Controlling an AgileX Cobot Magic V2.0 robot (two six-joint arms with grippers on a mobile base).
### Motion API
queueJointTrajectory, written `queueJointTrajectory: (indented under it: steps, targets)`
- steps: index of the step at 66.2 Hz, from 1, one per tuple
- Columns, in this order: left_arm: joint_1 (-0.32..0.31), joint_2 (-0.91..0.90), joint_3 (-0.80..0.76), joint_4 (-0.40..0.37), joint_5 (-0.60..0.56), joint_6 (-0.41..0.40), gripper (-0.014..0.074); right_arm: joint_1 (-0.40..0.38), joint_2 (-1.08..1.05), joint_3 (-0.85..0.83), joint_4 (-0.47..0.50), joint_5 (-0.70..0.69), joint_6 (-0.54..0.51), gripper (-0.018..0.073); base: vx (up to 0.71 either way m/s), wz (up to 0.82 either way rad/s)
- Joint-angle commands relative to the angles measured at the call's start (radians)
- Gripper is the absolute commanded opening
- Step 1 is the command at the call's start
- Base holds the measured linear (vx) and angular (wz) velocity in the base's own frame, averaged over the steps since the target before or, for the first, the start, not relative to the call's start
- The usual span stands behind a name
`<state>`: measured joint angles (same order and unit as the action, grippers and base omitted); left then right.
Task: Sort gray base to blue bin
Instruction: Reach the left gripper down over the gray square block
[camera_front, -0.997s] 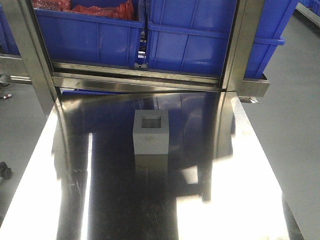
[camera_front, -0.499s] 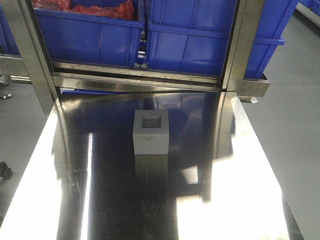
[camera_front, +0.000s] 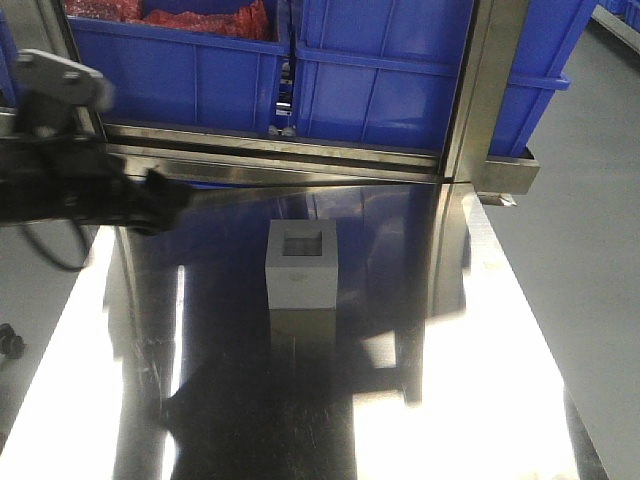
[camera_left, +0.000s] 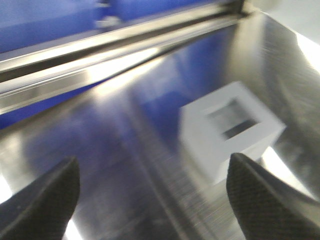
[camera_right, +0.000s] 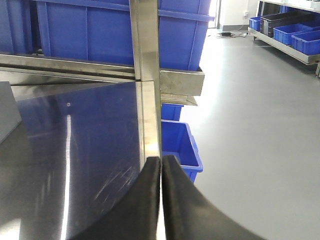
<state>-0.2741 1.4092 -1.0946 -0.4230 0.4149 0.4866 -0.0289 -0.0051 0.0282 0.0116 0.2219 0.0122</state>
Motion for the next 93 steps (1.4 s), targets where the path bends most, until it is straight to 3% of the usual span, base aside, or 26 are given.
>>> queueJointTrajectory:
  steps: [1,9,20,25,29,43,93]
  targets:
    - [-0.061,0.06,-0.109,-0.018,-0.063,-0.038,0.0585,-0.003,0.018,0.002,-0.005,-0.072,-0.012,-0.0005,0.0,0.0]
    - [-0.124,0.177,-0.22,0.097,-0.036,-0.15,0.0585,-0.003,0.018,0.002,-0.005,-0.072,-0.012,-0.0005,0.0,0.0]
    - [-0.183,0.329,-0.376,0.328,0.06,-0.443,0.0585,-0.003,0.018,0.002,-0.005,-0.072,-0.012,-0.0005,0.0,0.0]
    - [-0.185,0.388,-0.441,0.373,0.102,-0.546,0.0585,-0.003,0.018,0.002,-0.005,-0.072,-0.012,-0.0005,0.0,0.0]
    - [-0.185,0.424,-0.483,0.371,0.13,-0.582,0.0585,-0.003,0.018,0.002,-0.005,-0.072,-0.012,-0.0005,0.0,0.0]
    - [-0.187,0.513,-0.54,0.332,0.168,-0.586,0.0585,-0.003,0.018,0.002,-0.005,-0.072,-0.012,-0.0005,0.0,0.0]
    - [-0.184,0.635,-0.546,0.334,0.099,-0.606,0.0585,-0.003,0.018,0.002,-0.005,-0.072,-0.012,-0.0005,0.0,0.0]
